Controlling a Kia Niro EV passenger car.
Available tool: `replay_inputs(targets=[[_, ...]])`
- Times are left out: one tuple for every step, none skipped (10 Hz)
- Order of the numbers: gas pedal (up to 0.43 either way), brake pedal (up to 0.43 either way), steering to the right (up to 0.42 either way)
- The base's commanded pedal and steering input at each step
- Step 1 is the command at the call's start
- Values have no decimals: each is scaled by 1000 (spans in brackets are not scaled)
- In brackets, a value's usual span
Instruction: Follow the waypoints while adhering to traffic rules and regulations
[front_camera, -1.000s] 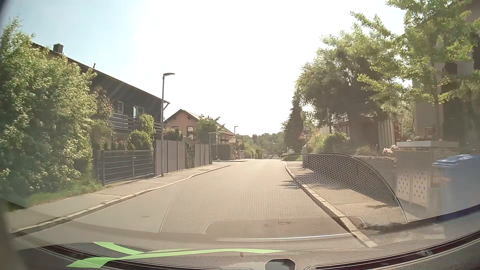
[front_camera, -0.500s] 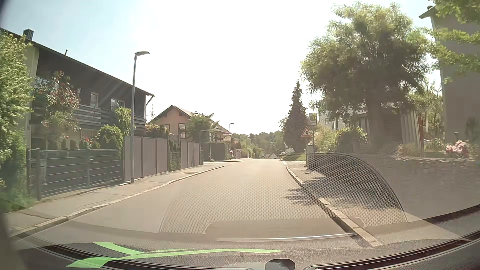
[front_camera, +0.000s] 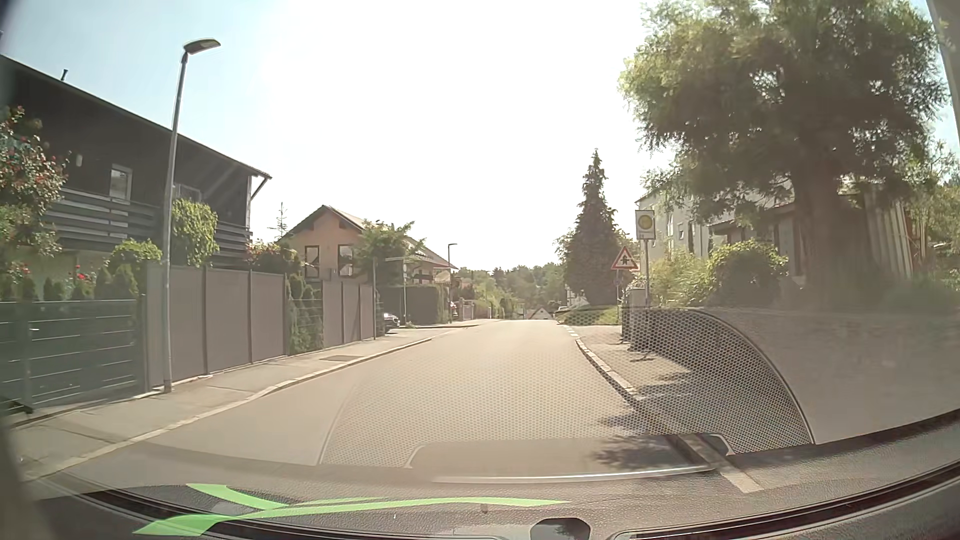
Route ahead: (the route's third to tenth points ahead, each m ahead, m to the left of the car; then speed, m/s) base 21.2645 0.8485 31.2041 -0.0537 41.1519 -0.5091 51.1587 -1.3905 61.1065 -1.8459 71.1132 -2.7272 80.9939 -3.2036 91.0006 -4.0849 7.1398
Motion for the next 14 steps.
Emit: replay_inputs(targets=[[47,0,10],[47,0,10],[47,0,10],[47,0,10],[47,0,10],[47,0,10],[47,0,10],[47,0,10],[47,0,10],[47,0,10],[47,0,10],[47,0,10],[47,0,10],[47,0,10]])
